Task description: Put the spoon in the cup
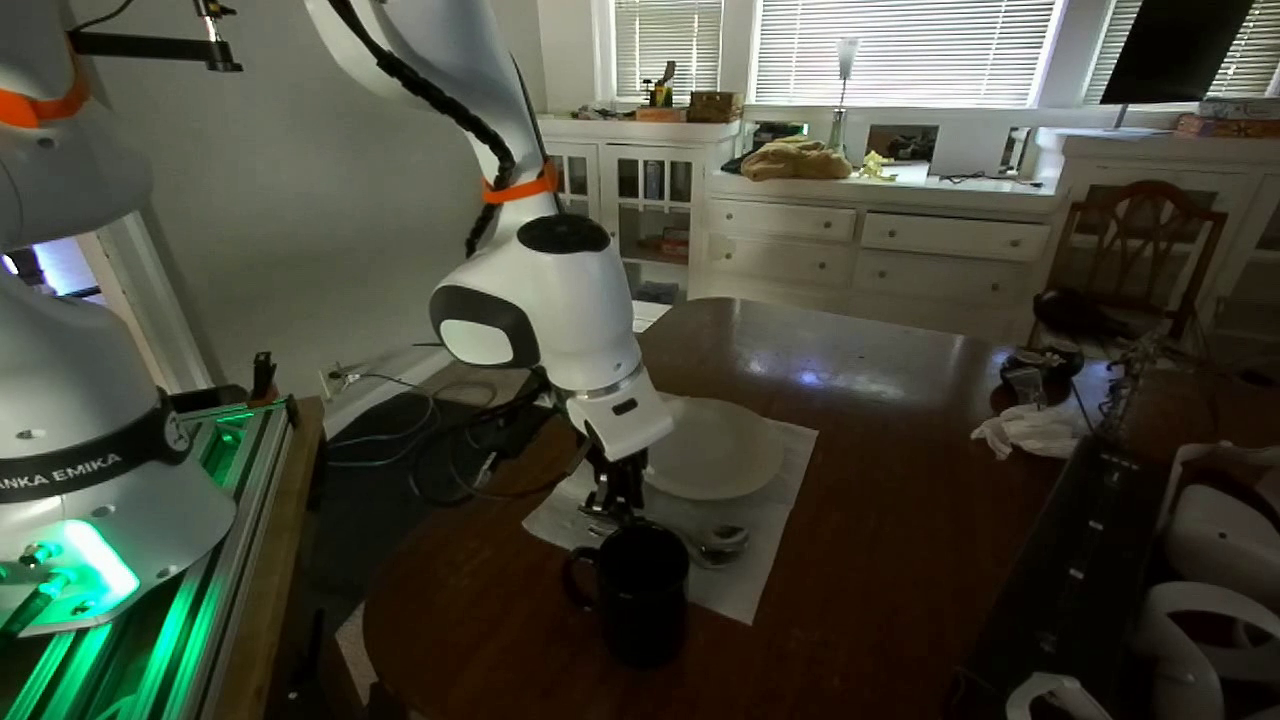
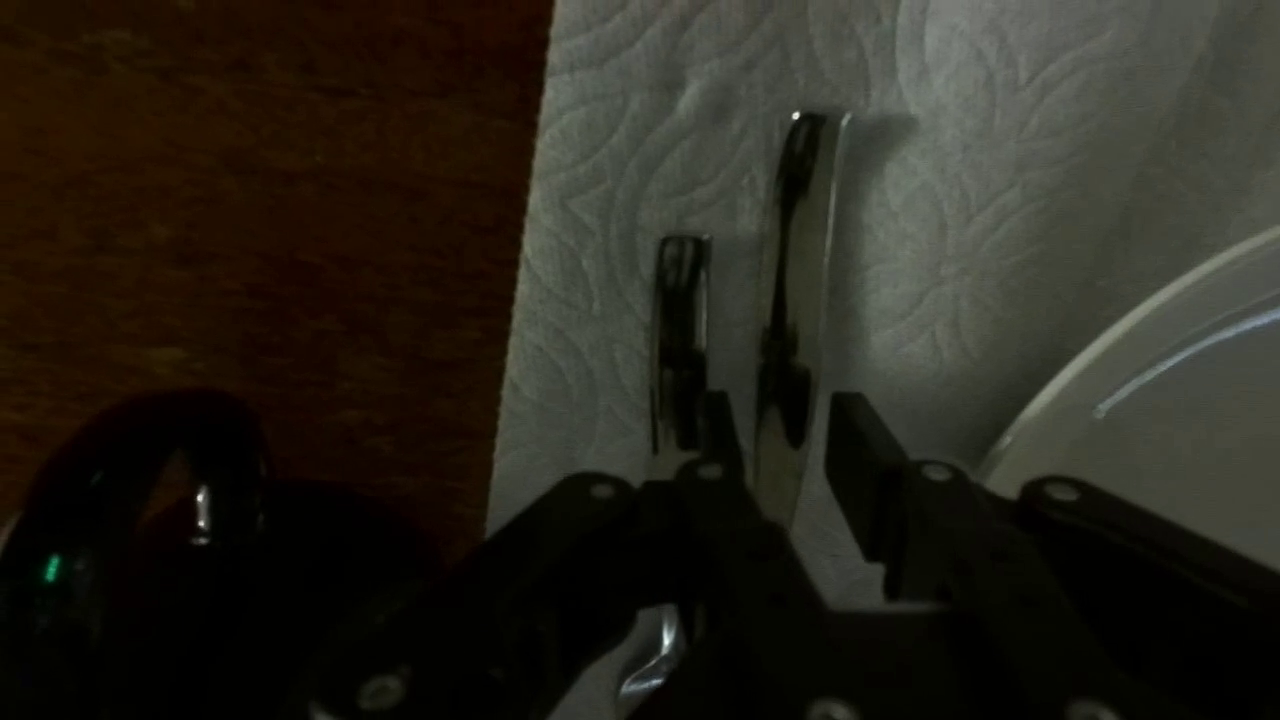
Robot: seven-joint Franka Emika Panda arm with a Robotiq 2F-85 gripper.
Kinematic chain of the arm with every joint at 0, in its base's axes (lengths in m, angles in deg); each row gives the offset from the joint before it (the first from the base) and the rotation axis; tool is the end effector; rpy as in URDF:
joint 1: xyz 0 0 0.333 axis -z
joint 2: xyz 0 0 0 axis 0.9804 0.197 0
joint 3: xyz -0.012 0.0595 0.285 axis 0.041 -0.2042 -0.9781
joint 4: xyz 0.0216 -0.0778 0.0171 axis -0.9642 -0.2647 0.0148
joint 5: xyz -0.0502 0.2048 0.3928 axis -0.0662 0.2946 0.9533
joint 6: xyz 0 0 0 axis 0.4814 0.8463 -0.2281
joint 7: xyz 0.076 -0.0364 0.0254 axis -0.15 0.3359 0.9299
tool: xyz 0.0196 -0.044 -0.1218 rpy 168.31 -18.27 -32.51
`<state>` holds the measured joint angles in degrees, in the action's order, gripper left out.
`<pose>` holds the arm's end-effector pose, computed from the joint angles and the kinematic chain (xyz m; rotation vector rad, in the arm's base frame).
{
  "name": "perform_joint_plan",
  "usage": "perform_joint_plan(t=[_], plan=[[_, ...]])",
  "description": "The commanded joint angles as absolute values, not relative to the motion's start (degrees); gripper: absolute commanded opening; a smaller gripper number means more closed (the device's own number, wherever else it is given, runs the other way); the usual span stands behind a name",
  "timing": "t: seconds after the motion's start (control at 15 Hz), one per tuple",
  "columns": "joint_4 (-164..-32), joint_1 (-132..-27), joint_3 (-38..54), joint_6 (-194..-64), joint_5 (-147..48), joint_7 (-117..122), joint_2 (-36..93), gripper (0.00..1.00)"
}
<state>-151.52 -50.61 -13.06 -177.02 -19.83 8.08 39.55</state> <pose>0.4325 -0.0963 0.0160 -2.8294 0.9906 -0.2374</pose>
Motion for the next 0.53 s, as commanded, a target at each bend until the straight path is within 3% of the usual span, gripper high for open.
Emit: perform_joint_plan(t=[0.0, 0.33, 0.4, 0.47], plan=[[-151.7, -50.3, -13.3, -178.8, -19.7, 8.2, 41.0, 0.27], [-151.6, -50.4, -13.1, -179.1, -19.8, 8.3, 41.4, 0.28], [-151.6, -50.5, -13.1, -179.2, -19.9, 8.3, 41.5, 0.23], [-151.6, -50.5, -13.0, -179.2, -19.9, 8.3, 41.4, 0.07]])
